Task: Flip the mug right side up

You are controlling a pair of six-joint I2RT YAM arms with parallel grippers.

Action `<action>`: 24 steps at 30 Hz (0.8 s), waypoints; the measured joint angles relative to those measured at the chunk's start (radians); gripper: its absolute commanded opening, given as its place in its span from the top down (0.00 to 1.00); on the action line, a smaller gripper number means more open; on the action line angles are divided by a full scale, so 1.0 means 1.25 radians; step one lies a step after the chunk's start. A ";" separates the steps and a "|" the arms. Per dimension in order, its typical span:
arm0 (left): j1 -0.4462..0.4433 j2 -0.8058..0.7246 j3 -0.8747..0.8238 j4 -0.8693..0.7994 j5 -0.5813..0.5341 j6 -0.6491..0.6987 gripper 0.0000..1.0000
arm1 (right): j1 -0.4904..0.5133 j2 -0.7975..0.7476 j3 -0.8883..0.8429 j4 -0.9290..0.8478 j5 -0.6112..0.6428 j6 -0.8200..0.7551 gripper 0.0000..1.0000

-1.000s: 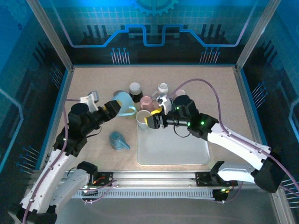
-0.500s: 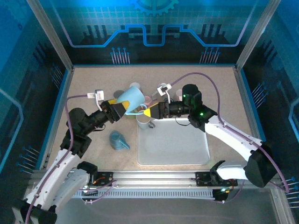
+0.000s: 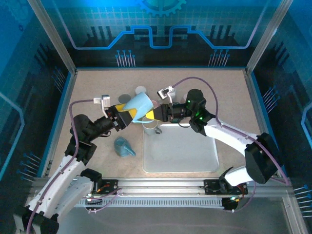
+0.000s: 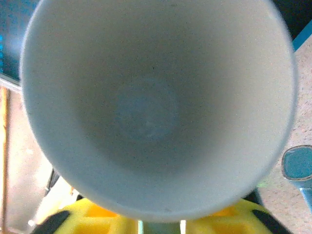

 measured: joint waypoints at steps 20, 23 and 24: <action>-0.030 -0.096 0.085 -0.326 -0.101 0.127 0.09 | 0.002 -0.290 0.004 -0.716 0.366 -0.491 1.00; -0.036 -0.096 0.102 -0.392 -0.142 0.154 0.09 | 0.002 -0.317 0.031 -0.846 0.497 -0.571 1.00; -0.039 -0.096 0.106 -0.415 -0.154 0.162 0.09 | 0.002 -0.323 0.038 -0.887 0.549 -0.598 1.00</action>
